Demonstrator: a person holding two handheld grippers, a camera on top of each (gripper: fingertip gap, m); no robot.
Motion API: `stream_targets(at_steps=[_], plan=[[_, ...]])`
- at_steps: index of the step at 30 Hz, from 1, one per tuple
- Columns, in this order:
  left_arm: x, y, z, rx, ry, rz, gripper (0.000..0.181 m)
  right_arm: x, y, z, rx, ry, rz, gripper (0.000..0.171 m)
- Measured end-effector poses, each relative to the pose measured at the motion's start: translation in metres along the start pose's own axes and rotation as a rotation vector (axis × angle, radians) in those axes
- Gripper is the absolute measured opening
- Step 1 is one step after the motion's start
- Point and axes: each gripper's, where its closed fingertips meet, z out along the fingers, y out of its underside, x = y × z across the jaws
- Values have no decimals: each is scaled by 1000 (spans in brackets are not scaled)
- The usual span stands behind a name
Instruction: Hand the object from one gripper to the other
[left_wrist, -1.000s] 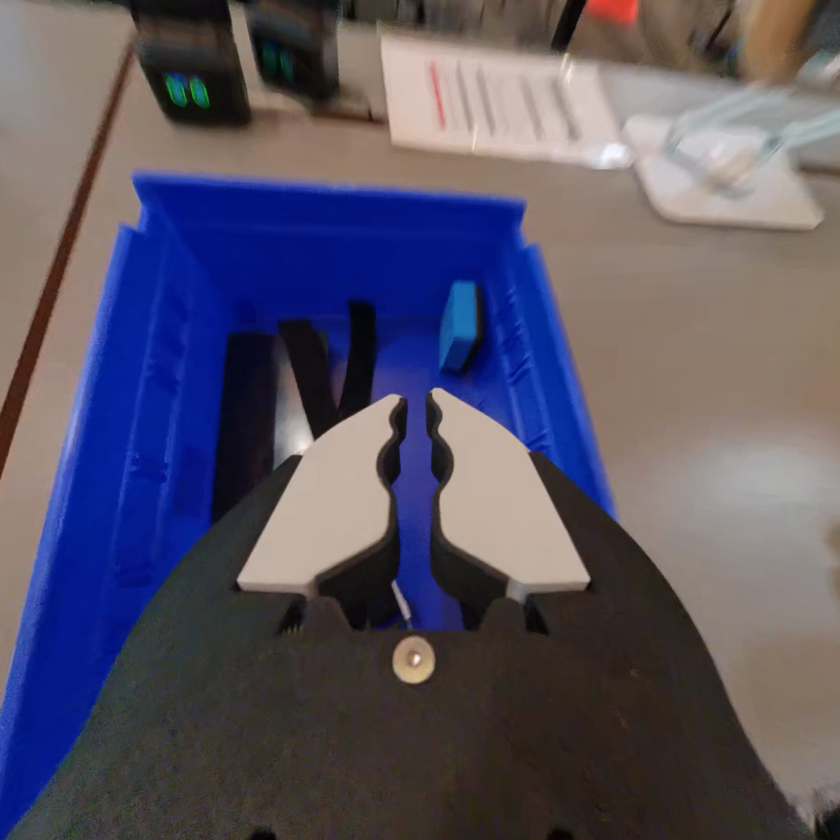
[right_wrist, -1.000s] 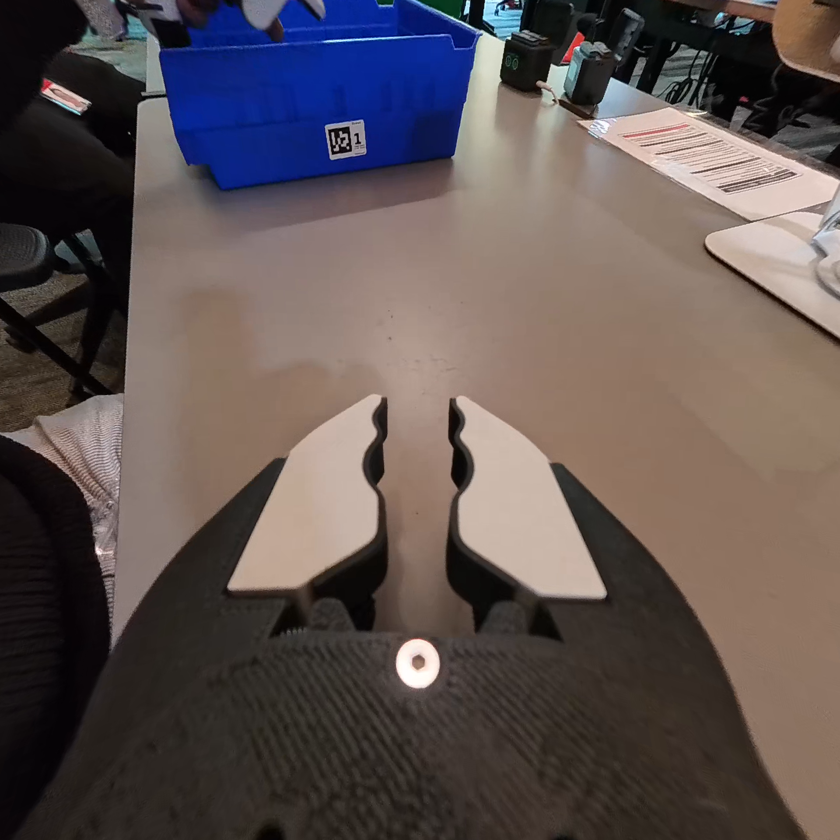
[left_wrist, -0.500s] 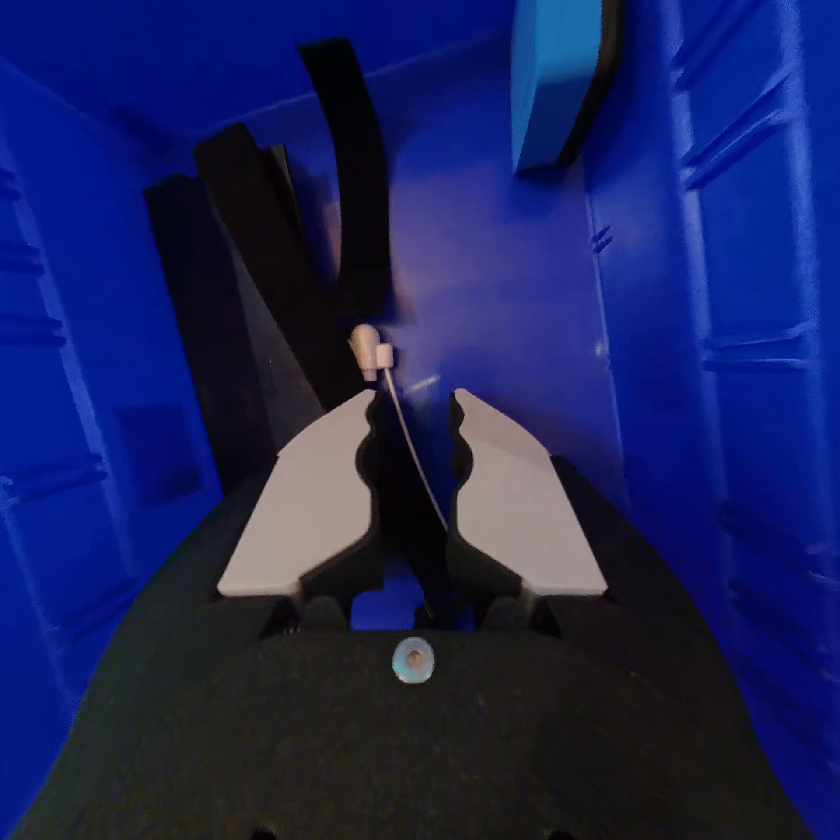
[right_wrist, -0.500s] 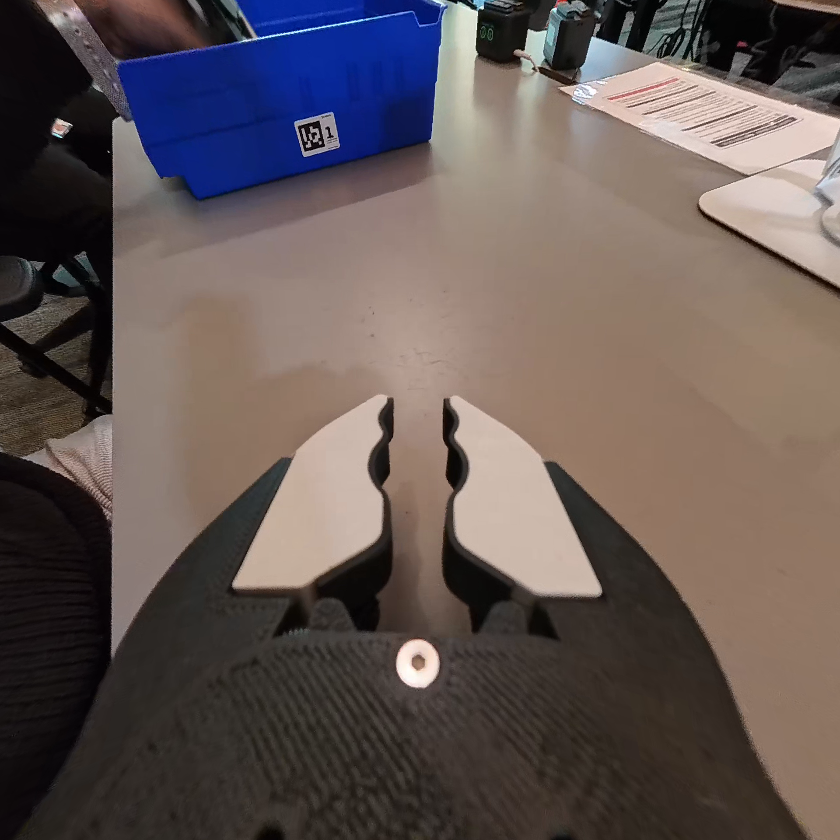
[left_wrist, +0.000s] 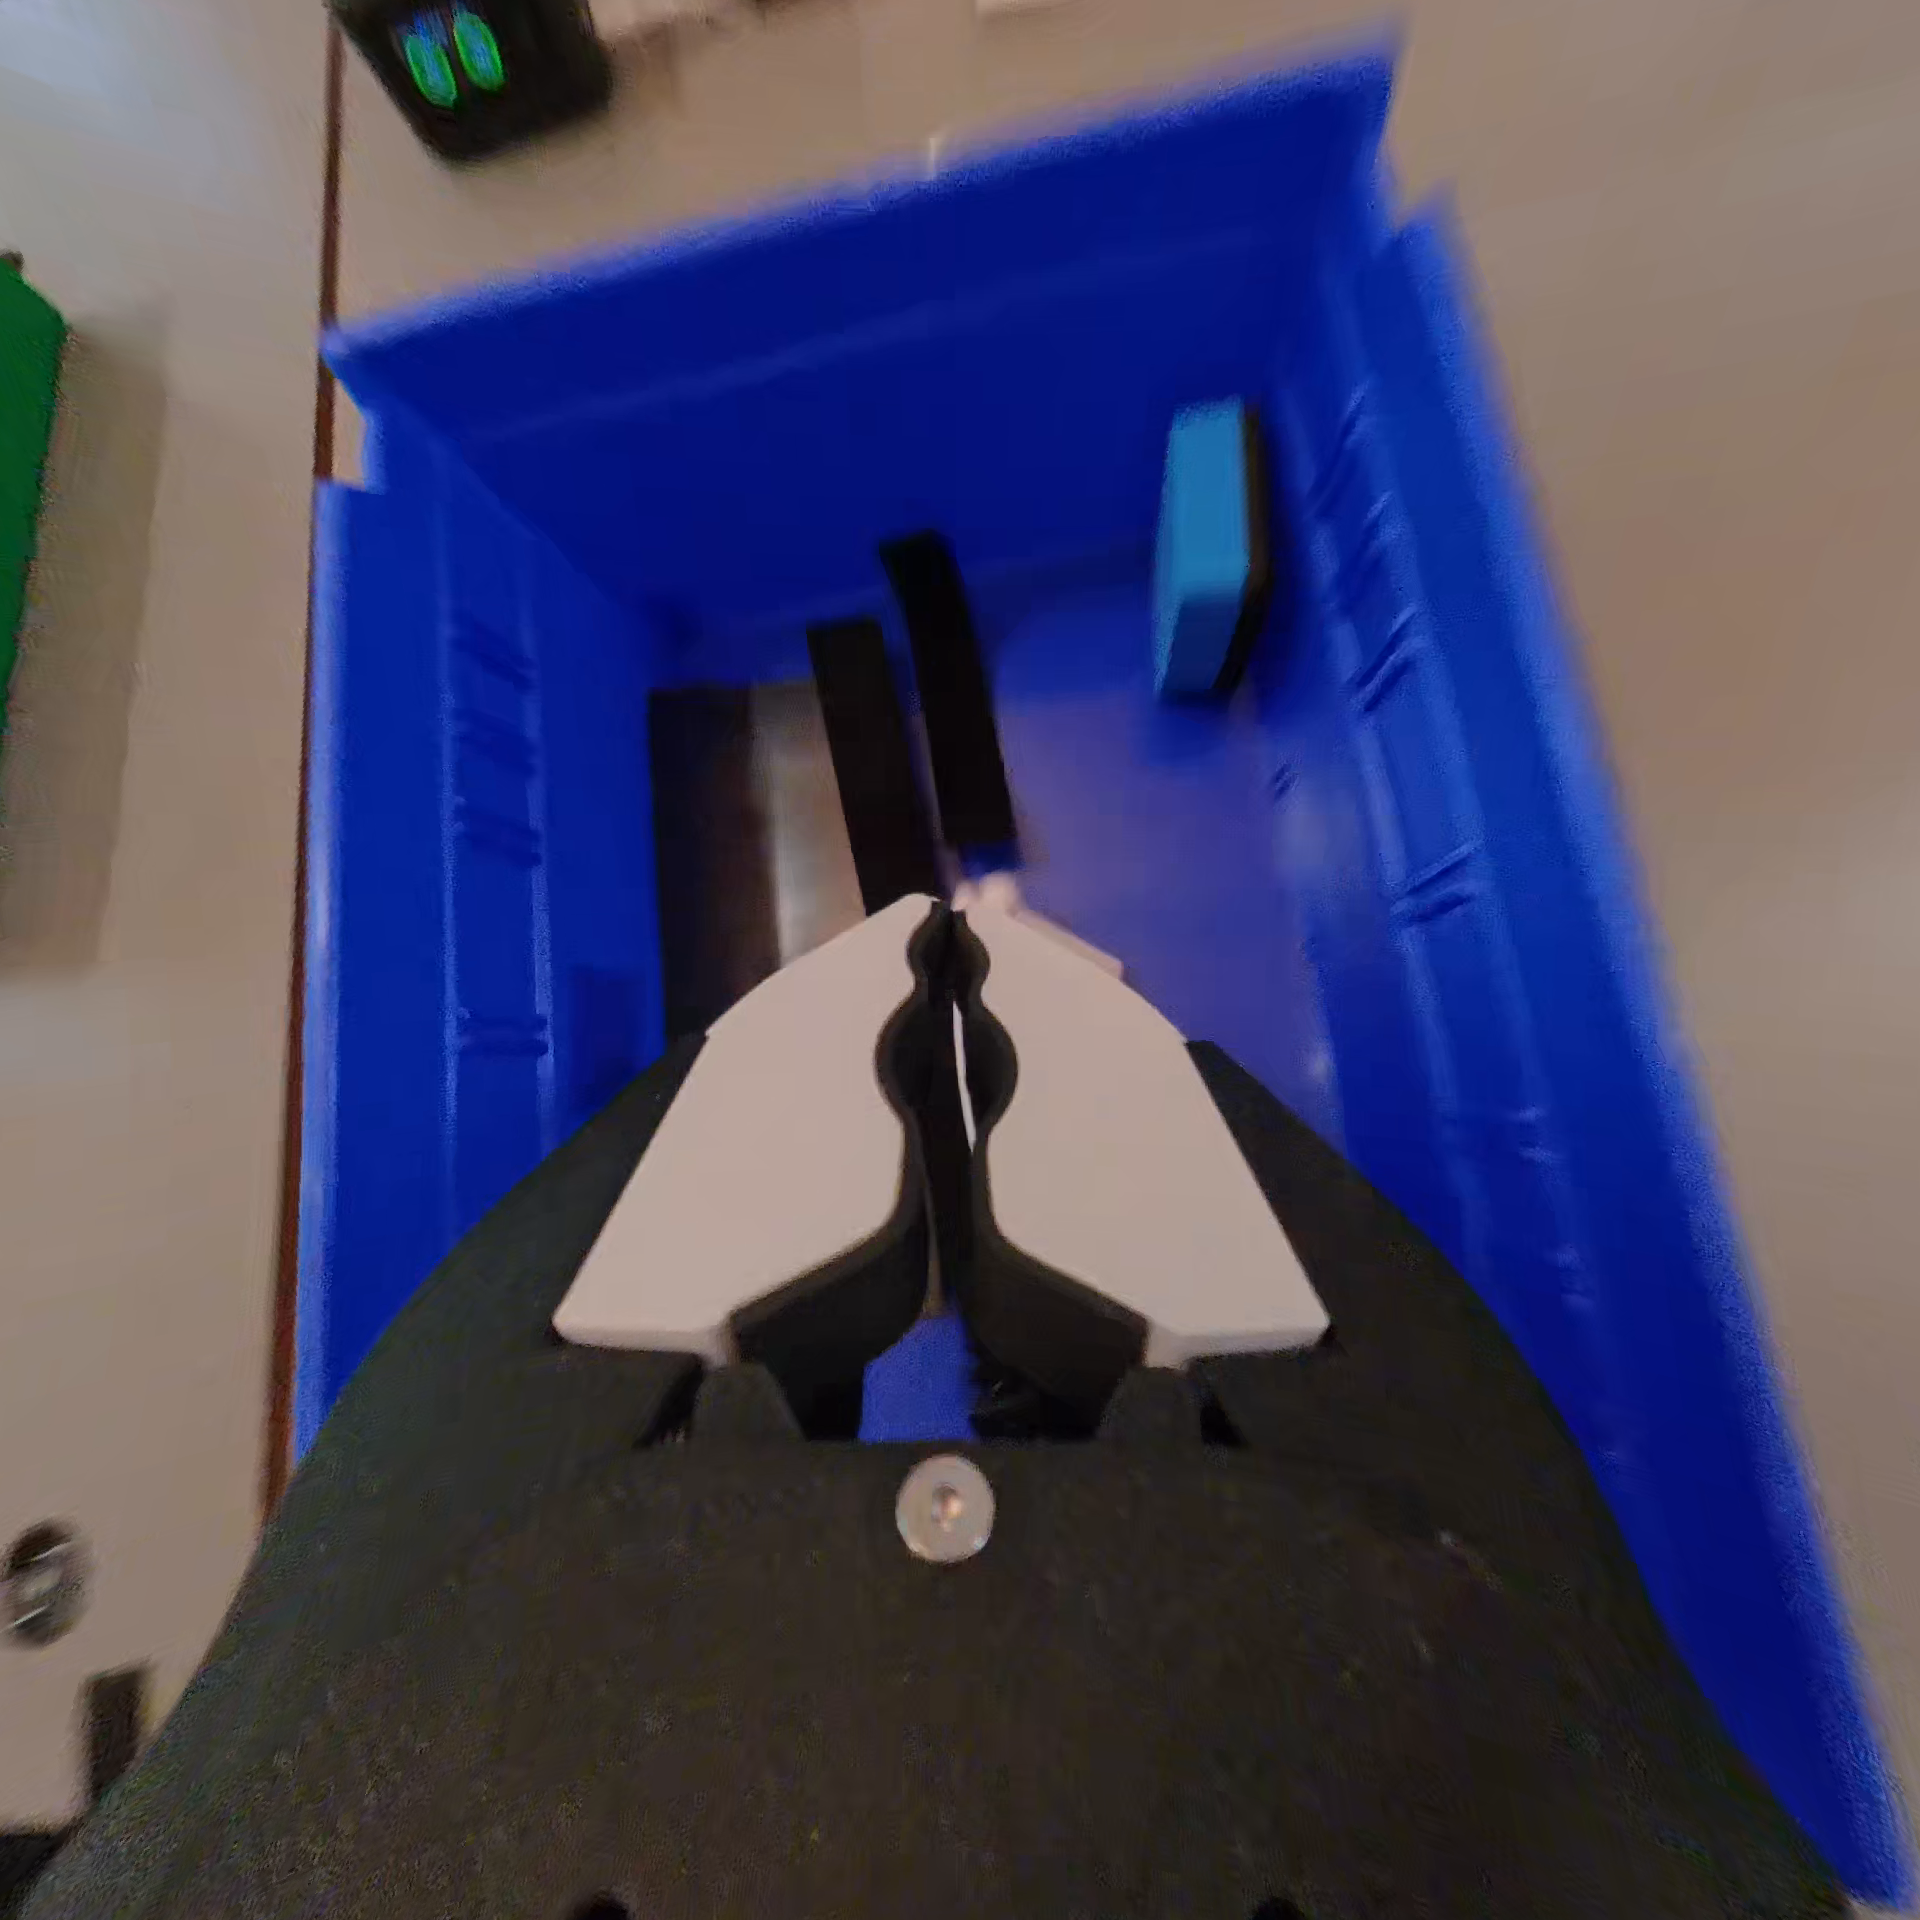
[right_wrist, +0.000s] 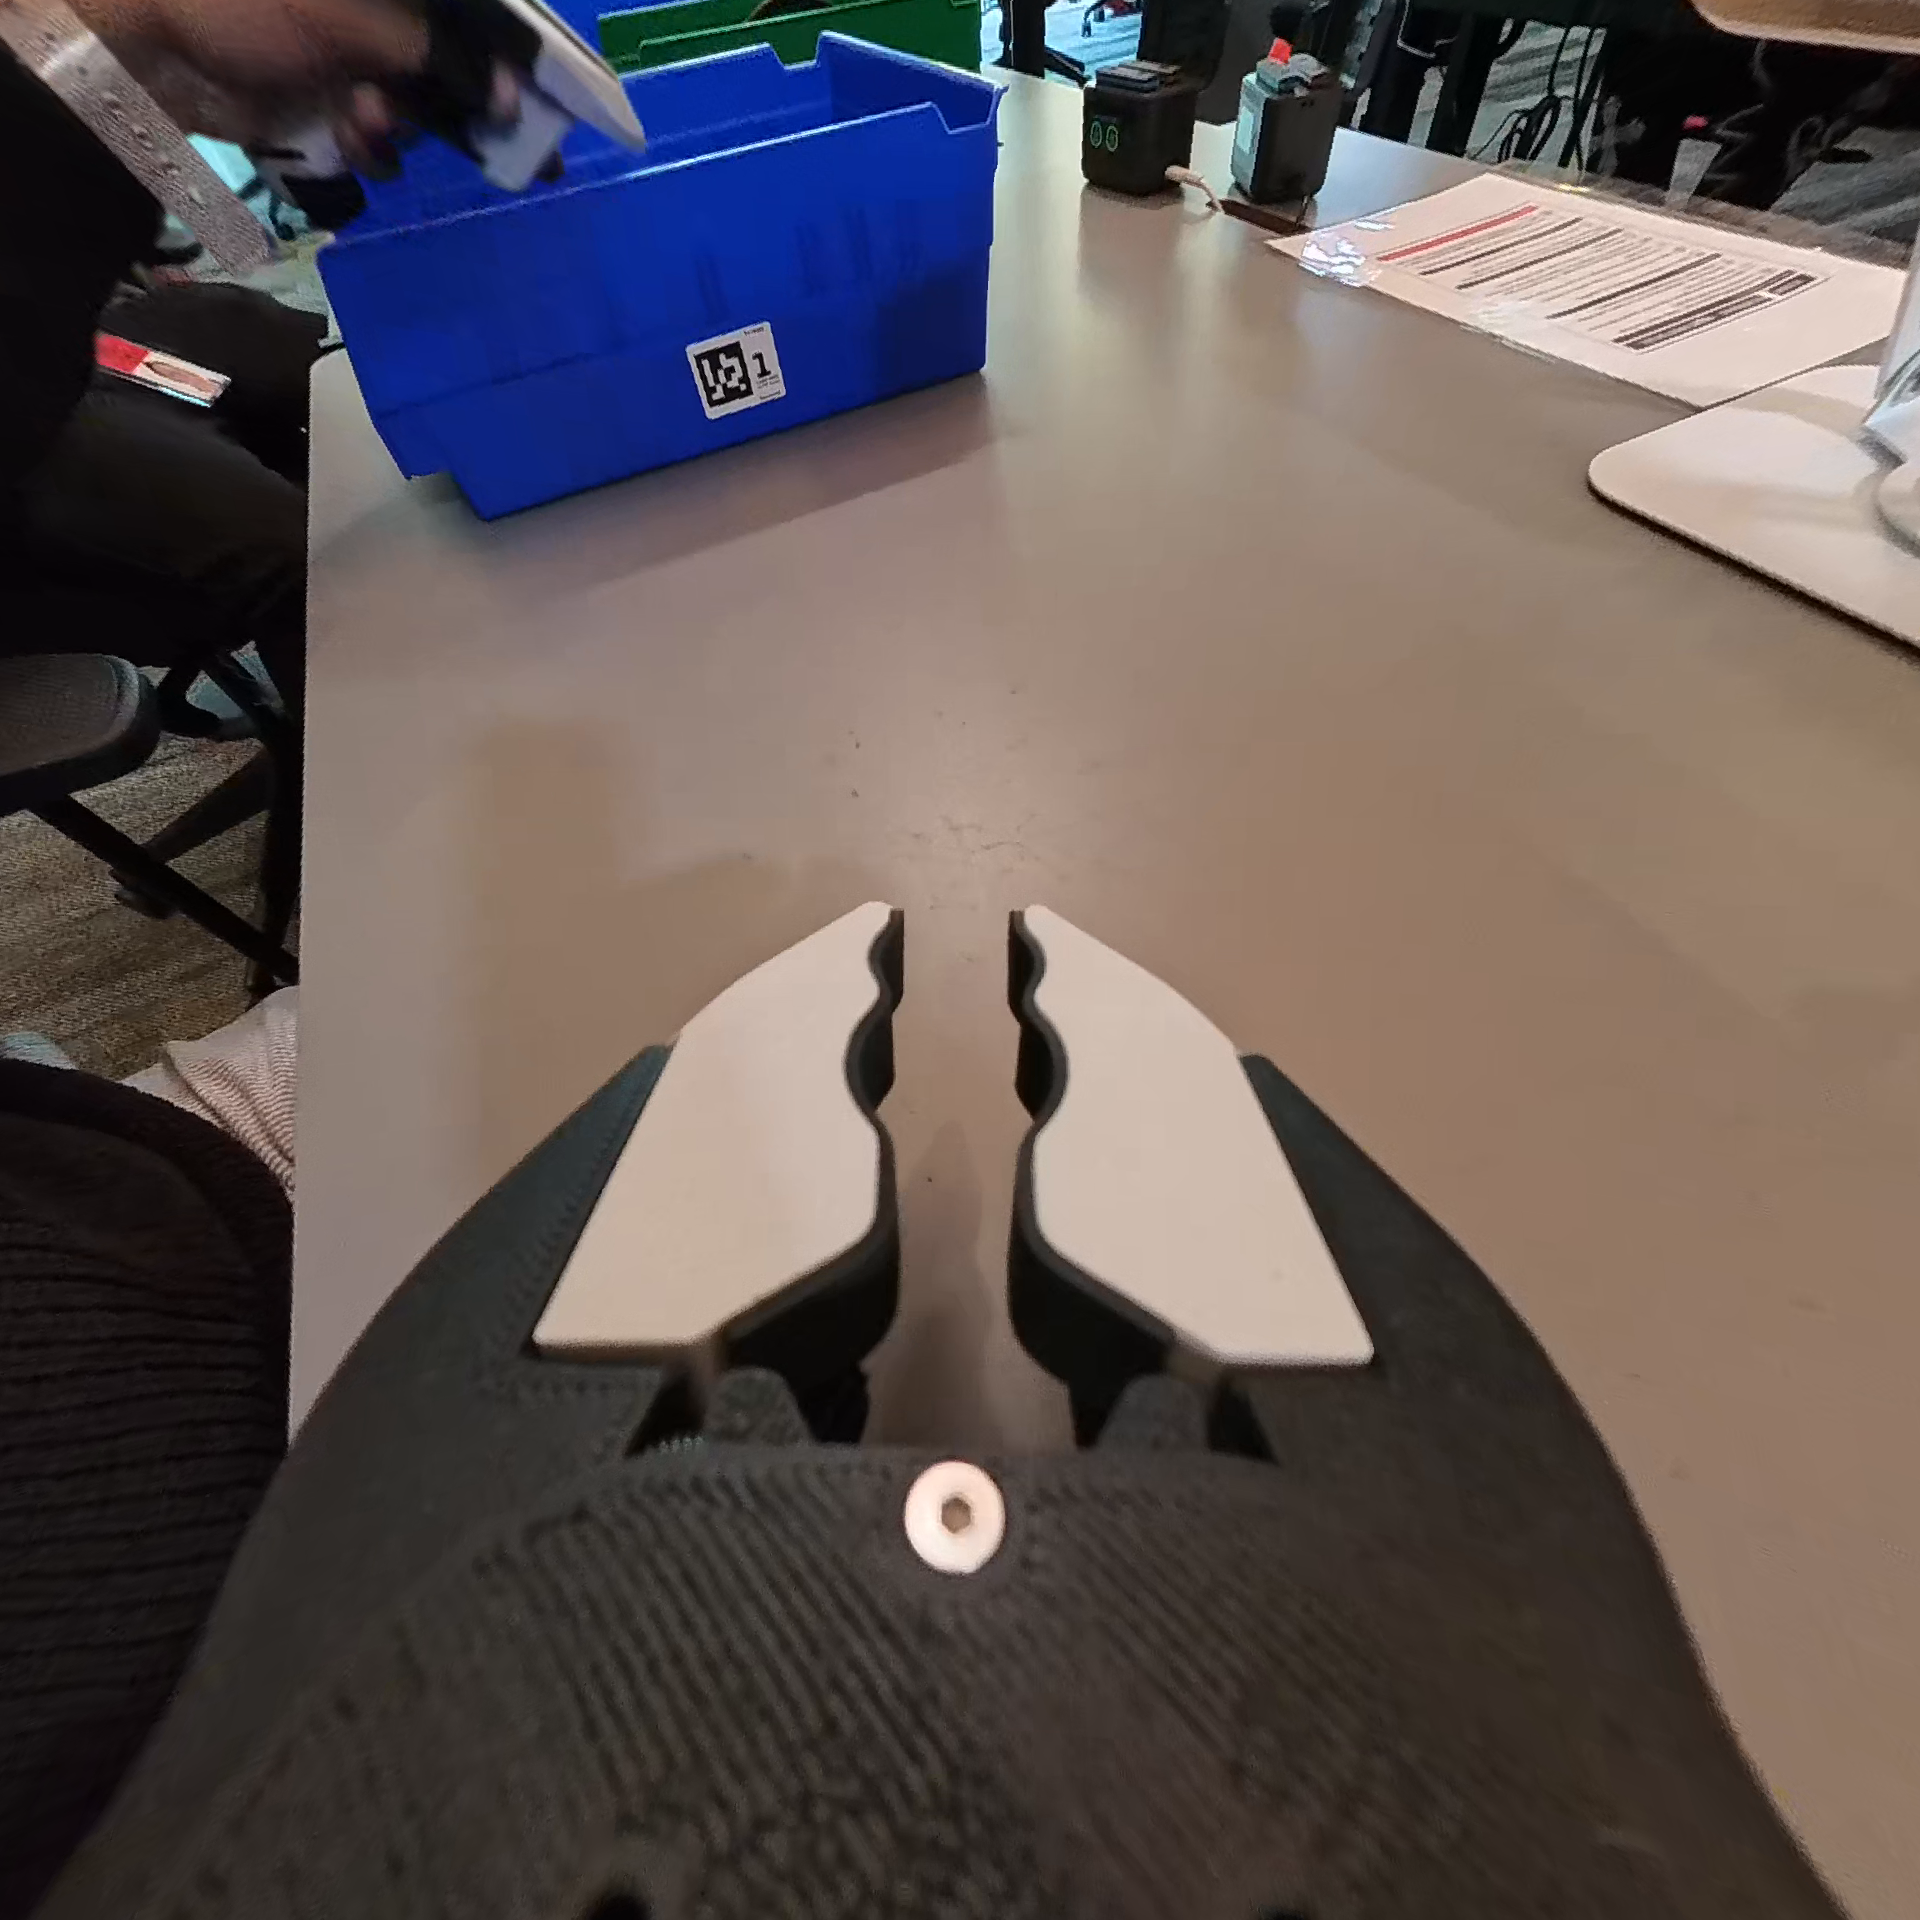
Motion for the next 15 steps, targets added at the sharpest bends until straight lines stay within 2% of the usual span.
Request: stream_targets(at_steps=[3,5,7,11,15], plan=[[7,-28,-30,177,150,-151,0,-1,-1,-1,11,0,-6,19],[7,-37,-42,236,202,-204,0,-2,-2,-2,15,-5,-4,19],[11,-29,-39,191,224,-190,0,-4,-2,-2,18,-17,8,19],[26,5,-6,6,198,-64,0,-5,-2,-2,23,-24,20,18],[28,25,28,-118,145,-22,15,-5,-3,-2,28,-12,17,18]])
